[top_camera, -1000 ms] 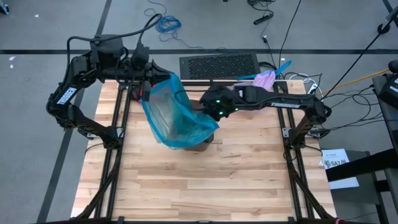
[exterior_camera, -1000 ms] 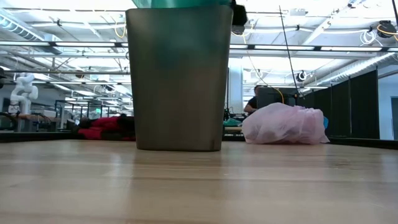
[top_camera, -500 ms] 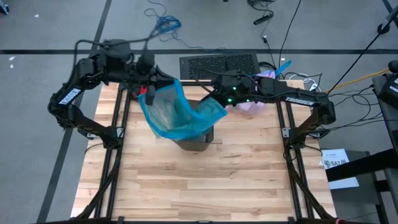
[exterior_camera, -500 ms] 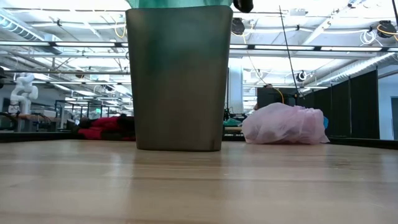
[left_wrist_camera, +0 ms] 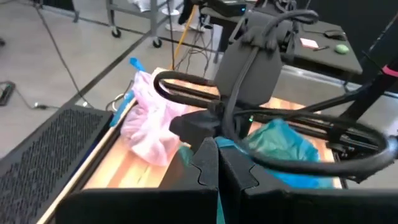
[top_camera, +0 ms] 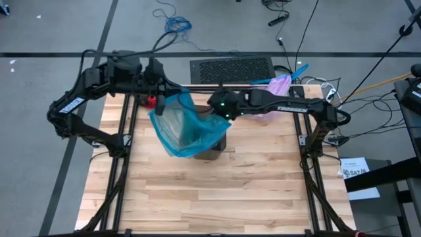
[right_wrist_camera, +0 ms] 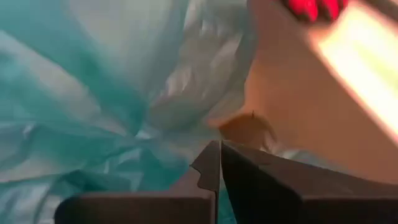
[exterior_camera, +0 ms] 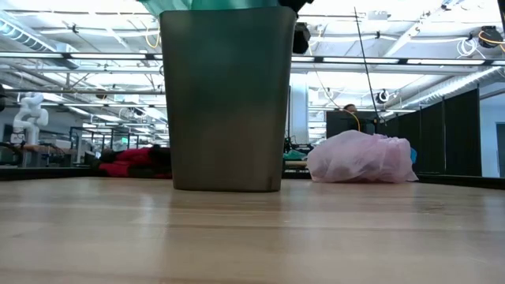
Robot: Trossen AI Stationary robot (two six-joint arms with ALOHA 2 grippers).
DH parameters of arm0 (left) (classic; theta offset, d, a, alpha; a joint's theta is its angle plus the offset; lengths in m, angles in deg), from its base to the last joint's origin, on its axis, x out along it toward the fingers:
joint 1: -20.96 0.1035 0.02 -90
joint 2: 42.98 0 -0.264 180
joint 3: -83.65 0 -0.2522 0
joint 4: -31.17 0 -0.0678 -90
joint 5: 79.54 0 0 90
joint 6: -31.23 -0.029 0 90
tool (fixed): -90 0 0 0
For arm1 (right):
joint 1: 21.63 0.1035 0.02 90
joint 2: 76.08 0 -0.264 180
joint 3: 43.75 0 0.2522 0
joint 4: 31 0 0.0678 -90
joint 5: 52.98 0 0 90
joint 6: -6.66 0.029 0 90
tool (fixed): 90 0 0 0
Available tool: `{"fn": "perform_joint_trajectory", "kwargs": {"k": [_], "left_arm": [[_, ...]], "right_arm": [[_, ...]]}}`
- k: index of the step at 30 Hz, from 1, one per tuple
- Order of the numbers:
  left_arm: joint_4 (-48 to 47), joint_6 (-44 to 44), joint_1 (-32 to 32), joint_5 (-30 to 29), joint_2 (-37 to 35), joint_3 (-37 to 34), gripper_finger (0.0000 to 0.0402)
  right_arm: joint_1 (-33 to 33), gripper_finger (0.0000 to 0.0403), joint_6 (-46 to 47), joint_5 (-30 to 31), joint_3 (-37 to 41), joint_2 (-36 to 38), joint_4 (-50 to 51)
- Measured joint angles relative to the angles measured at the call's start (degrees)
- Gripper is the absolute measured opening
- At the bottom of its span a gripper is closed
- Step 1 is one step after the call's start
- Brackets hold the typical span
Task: Place trash/remove bag and relplace
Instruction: Insert the new blue trash bag into the trash bin
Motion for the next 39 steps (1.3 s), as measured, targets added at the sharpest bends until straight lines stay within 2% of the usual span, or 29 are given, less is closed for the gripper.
{"fn": "perform_joint_trajectory", "kwargs": {"k": [4, 8, 15, 18, 21, 25, 29, 39], "left_arm": [[0.51, 1.26, -0.02, -0.77, -1.33, -2.87, 0.0000], [3.44, 2.68, 0.00, -0.97, -2.44, -5.18, 0.0000], [4.03, 2.68, -0.02, -0.95, -2.90, -5.73, 0.0000], [4.08, 2.69, 0.00, -0.94, -2.90, -5.73, 0.0000], [4.14, 2.69, 0.00, -0.93, -2.94, -5.73, 0.0000], [4.12, 2.71, 0.00, -0.97, -3.51, -5.75, 0.0000], [4.18, 2.75, 0.00, -1.02, -4.16, -5.75, 0.0000], [4.10, 3.14, 0.00, -1.19, -4.14, -5.75, 0.0000]], "right_arm": [[-0.02, 0.0011, 1.18, -2.59, 0.03, -0.30, 0.21], [-0.31, 0.0028, 1.52, -2.89, 0.03, 2.98, -0.54], [-2.13, 0.0125, 1.52, -1.63, -0.01, 8.41, -0.32], [-2.32, 0.0167, 1.27, -1.05, -0.03, 8.59, -0.42], [-2.19, 0.0191, 0.57, -1.08, -0.01, 7.37, -0.26], [-2.12, 0.0198, 0.52, -1.11, 0.01, 8.00, -2.88], [-3.44, 0.0198, 0.33, -1.08, -0.03, 11.64, -5.68], [-6.41, 0.0199, -2.88, -1.32, -0.03, 12.82, -3.09]]}}
